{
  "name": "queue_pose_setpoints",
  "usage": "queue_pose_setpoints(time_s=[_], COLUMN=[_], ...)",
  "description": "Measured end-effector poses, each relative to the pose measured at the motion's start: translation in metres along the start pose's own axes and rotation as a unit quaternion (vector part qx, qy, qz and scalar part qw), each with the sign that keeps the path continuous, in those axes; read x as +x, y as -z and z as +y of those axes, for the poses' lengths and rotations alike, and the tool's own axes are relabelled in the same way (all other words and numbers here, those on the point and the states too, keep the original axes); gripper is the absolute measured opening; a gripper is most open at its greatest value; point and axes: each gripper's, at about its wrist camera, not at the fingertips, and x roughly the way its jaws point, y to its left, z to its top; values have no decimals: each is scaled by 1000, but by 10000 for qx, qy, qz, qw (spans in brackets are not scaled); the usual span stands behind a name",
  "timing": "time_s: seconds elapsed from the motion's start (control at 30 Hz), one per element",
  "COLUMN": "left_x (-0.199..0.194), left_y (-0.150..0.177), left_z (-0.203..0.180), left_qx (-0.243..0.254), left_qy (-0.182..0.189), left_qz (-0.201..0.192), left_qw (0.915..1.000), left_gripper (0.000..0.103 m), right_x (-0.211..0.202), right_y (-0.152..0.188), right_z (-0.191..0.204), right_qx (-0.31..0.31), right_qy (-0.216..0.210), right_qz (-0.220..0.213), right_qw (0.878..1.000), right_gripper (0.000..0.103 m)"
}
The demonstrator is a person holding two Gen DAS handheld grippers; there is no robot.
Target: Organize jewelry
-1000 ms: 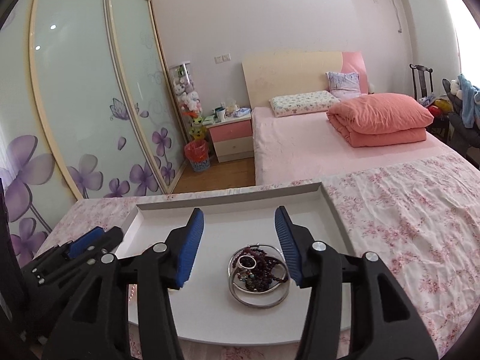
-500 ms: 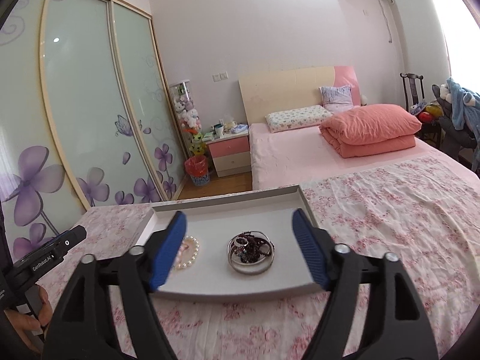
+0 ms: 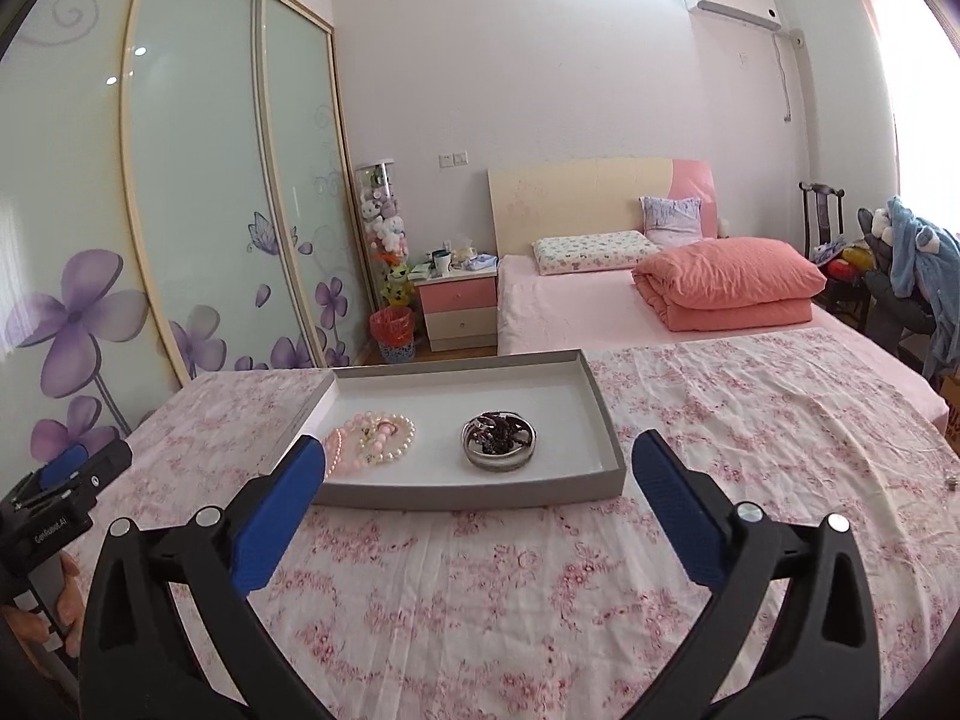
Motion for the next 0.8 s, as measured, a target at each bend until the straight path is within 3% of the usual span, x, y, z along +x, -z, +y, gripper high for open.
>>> queue_pose_setpoints(time_s=[0.3, 0.8], left_x=[-21, -27], left_y=[10, 26], left_z=[-10, -34], left_qx=[139, 606], left_qy=[62, 50], left_qz=[21, 58], left_qw=[9999, 9981], left_gripper=[99, 99], right_x=[-23, -19], right_y=[24, 49], right_z=[5, 2], right_qx=[-16, -16], right_qy=[-62, 48], right_qz=[-43, 253], right_qw=[10000, 9997], right_gripper=[101, 101])
